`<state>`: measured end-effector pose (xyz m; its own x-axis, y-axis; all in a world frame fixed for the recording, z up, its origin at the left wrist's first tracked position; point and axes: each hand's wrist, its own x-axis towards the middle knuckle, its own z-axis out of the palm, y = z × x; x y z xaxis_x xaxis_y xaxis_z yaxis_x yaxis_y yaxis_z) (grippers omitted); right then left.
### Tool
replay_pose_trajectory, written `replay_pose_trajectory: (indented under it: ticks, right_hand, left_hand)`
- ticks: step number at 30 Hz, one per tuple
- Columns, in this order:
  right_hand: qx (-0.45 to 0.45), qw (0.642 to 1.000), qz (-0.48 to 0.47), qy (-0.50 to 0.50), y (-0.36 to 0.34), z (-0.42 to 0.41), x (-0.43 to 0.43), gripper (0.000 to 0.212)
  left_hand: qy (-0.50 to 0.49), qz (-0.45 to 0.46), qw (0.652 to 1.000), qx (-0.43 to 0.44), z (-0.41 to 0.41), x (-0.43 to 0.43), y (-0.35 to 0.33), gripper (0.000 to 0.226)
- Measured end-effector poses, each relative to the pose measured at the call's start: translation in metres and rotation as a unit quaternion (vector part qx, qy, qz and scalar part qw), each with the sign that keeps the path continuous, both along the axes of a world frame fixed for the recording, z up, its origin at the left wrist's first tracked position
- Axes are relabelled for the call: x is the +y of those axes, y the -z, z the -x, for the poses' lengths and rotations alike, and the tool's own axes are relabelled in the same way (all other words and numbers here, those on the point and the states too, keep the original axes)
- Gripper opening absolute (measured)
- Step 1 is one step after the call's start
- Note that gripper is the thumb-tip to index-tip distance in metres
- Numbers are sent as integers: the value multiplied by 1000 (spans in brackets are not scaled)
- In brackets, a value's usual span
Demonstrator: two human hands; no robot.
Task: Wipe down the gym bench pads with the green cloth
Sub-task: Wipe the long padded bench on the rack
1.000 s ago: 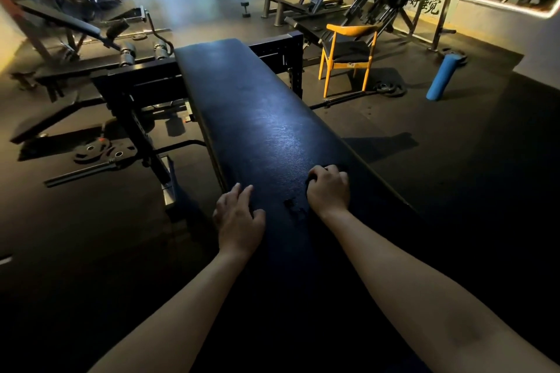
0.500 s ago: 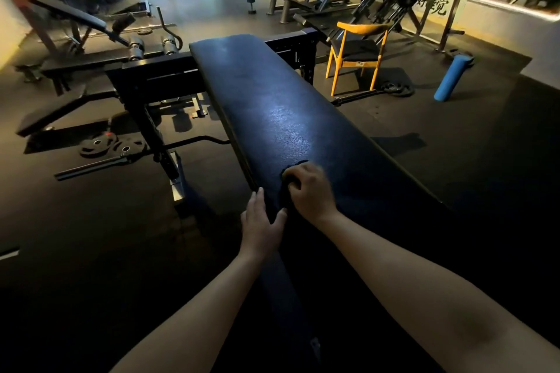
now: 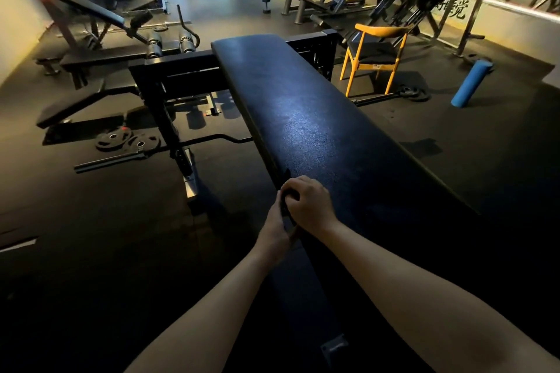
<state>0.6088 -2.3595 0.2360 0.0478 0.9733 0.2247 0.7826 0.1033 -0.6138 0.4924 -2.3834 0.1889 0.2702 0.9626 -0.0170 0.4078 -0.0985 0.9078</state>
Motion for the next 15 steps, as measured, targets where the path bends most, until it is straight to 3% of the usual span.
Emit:
replay_pose_trajectory:
  ticks: [2, 7, 10, 15]
  right_hand:
    - [18, 1000, 2, -18, -4, -5, 7, 16]
    - [17, 999, -7, 36, -9, -17, 41, 26]
    - [-26, 999, 36, 1, -7, -13, 40, 23]
    - [-67, 997, 24, -31, -8, -14, 13, 18]
  left_hand:
    - [-5, -38, 999, -4, -4, 0, 2, 62]
    - [-11, 28, 999, -37, -4, 1, -1, 94]
    - [-23, 39, 998, -37, -4, 0, 2, 97]
    - [-45, 44, 996, -63, -5, -2, 5, 104]
